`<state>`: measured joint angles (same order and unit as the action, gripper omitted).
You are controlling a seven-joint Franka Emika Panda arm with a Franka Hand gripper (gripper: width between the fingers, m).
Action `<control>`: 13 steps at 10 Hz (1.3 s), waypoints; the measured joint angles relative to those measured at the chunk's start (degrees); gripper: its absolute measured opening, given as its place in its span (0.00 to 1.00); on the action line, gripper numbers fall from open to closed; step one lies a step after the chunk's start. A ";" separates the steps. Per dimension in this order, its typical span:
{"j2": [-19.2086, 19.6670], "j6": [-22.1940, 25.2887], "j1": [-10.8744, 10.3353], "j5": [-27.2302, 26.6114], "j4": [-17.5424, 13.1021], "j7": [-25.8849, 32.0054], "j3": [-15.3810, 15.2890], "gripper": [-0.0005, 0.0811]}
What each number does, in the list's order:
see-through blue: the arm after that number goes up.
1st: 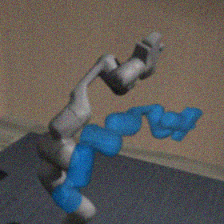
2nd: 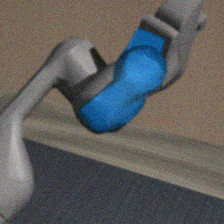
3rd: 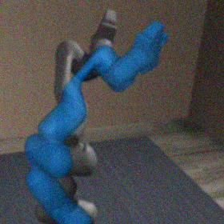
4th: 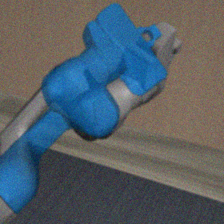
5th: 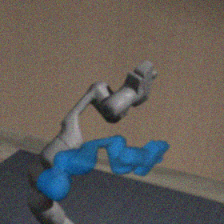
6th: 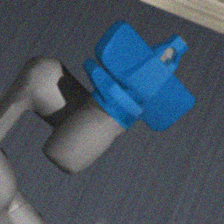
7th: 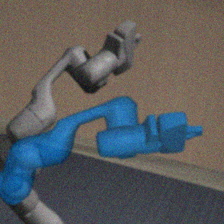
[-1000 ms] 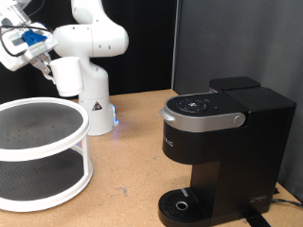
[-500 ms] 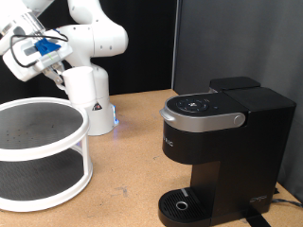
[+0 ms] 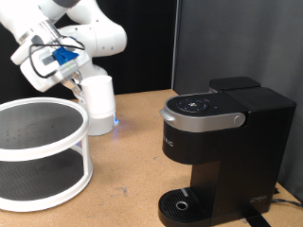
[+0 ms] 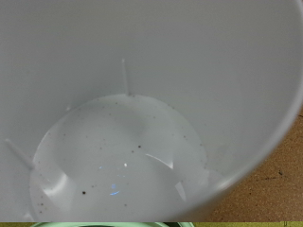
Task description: Make a cup of coffee with the keurig machine
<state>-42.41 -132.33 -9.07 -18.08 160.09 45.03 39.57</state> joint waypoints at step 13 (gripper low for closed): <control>9.04 -9.83 -11.26 -4.09 0.35 2.98 3.50 0.09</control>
<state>-33.37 -142.15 -20.34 -22.16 160.44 48.02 43.07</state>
